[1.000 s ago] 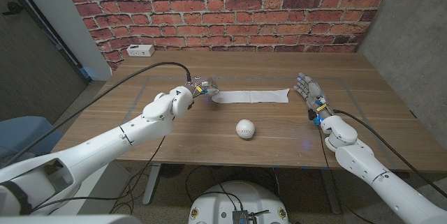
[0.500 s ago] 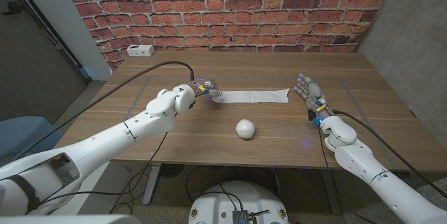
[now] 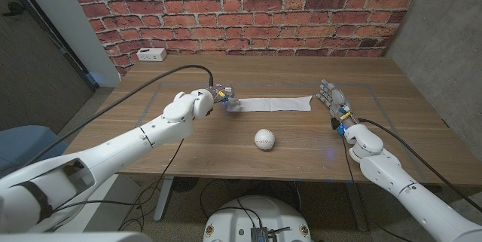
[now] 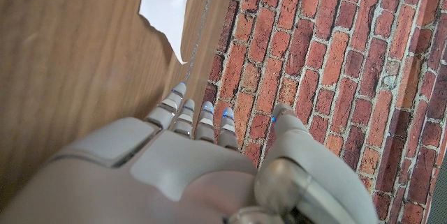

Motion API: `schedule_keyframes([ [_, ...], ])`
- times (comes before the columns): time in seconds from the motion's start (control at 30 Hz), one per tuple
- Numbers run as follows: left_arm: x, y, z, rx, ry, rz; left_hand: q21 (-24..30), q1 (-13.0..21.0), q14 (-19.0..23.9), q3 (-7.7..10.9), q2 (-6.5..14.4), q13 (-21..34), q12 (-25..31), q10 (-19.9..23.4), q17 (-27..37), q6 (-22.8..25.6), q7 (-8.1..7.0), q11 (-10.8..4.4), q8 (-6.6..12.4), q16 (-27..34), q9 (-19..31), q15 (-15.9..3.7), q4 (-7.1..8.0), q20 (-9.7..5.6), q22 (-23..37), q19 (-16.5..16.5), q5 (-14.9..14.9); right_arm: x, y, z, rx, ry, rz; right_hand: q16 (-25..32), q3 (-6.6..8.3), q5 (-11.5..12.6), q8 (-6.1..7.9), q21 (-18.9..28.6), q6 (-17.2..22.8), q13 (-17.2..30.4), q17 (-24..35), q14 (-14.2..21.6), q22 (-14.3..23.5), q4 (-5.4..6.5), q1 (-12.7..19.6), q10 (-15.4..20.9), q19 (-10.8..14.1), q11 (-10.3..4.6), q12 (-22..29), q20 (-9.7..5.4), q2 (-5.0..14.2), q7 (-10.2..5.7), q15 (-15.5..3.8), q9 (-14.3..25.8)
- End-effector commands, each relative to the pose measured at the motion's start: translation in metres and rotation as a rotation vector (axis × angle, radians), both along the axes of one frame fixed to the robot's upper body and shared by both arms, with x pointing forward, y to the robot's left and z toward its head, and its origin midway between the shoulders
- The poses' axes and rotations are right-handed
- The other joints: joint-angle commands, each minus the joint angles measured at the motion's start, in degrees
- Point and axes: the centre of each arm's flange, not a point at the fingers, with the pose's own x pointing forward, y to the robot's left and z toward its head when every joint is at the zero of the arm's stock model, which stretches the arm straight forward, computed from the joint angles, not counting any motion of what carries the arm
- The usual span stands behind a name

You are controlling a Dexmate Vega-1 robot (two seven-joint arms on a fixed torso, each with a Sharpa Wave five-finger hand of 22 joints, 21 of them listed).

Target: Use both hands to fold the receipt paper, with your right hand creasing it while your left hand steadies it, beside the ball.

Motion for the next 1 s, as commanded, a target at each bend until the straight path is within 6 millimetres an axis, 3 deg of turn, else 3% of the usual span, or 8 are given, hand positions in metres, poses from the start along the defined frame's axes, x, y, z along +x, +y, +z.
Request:
schedule_keyframes([
  [0.03,0.007,-0.003,-0.003,0.019,0.044,0.045,0.04,-0.66,0.69,-0.39,-0.2,0.08,-0.13,0.44,0.09,0.31,-0.25,-0.2,-0.47,0.32,0.07,-0.07,0.19,0.11,0.13,0.32,-0.05,-0.004,0.003,0.014,-0.15,-0.007,-0.089,0.38,0.42,-0.11,0.31,0.52,0.91,0.19,0.26,0.71,0.3,0.3,0.05,1.06,0.98,0.02,0.38,-0.1,0.33,0.06,0.15,0.23],
  [0.17,0.009,-0.003,-0.003,0.016,0.044,0.047,0.03,-0.92,0.79,-0.49,-0.23,0.08,-0.26,0.4,0.12,0.35,-0.19,-0.15,-0.58,0.29,0.07,0.0,0.33,0.16,0.13,0.42,-0.07,-0.002,0.006,0.016,-0.169,0.011,-0.033,1.13,0.98,-0.23,0.04,1.33,1.17,0.2,0.25,3.33,0.3,0.25,0.3,1.9,3.38,0.19,0.34,-0.01,0.5,0.12,0.21,0.24],
  [0.23,0.009,-0.003,-0.002,0.015,0.045,0.048,0.01,-1.03,0.77,-0.52,-0.24,0.08,-0.28,0.44,0.13,0.32,-0.2,-0.2,-0.64,0.25,0.07,-0.05,0.38,0.15,0.13,0.44,-0.07,-0.001,0.008,0.017,-0.177,0.02,-0.01,2.08,1.46,-0.43,-0.25,2.35,1.25,0.22,0.37,6.71,0.35,0.53,0.18,3.36,6.64,0.74,0.48,0.07,0.53,0.27,0.15,0.26],
  [0.4,0.011,-0.004,-0.003,0.016,0.044,0.045,-0.05,-1.34,0.89,-0.61,-0.26,0.08,-0.41,0.5,0.14,0.37,-0.11,-0.19,-0.79,0.19,0.08,-0.18,0.53,0.15,0.12,0.44,-0.07,-0.001,0.013,0.024,-0.222,0.039,0.02,2.44,2.06,-0.51,-0.32,2.92,1.6,0.22,0.35,8.88,0.37,0.61,0.28,5.17,8.79,1.93,0.75,0.1,0.54,0.68,-0.06,0.27],
  [0.53,0.011,-0.004,-0.002,0.016,0.044,0.042,-0.09,-1.56,0.86,-0.67,-0.29,0.08,-0.55,0.46,0.14,0.49,-0.12,-0.21,-0.88,0.08,0.08,-0.21,0.63,0.19,0.12,0.49,-0.06,-0.004,0.017,0.03,-0.308,0.04,-0.017,2.38,2.52,-0.45,-0.35,2.97,1.69,0.21,0.3,9.22,0.37,0.48,0.66,5.87,9.16,2.3,0.86,-0.04,0.82,0.72,-0.15,0.26],
  [0.87,0.013,-0.004,-0.002,0.01,0.047,0.034,-0.19,-2.21,0.9,-0.9,-0.42,0.08,-0.76,0.62,0.17,0.71,-0.07,-0.09,-1.1,-0.09,0.09,-0.37,0.94,0.21,0.12,0.57,-0.04,-0.01,0.029,0.04,-0.465,0.01,-0.142,1.29,4.1,-0.14,-0.51,2.03,1.8,0.21,0.19,7.67,0.38,-0.69,2.91,5.04,7.54,1.45,0.04,-1.02,1.51,0.35,-0.86,0.26],
  [1.0,0.014,-0.005,-0.004,0.009,0.05,0.031,-0.22,-2.37,0.93,-0.95,-0.45,0.08,-0.83,0.64,0.17,0.68,-0.11,-0.12,-1.2,-0.14,0.09,-0.36,1.01,0.25,0.12,0.59,-0.03,-0.012,0.031,0.041,-0.447,-0.034,-0.183,0.51,4.64,-0.13,-0.71,1.24,1.53,0.24,0.4,5.88,0.4,-0.86,3.79,3.7,5.95,0.18,-0.71,-1.34,1.51,-0.03,-1.42,0.28],
])
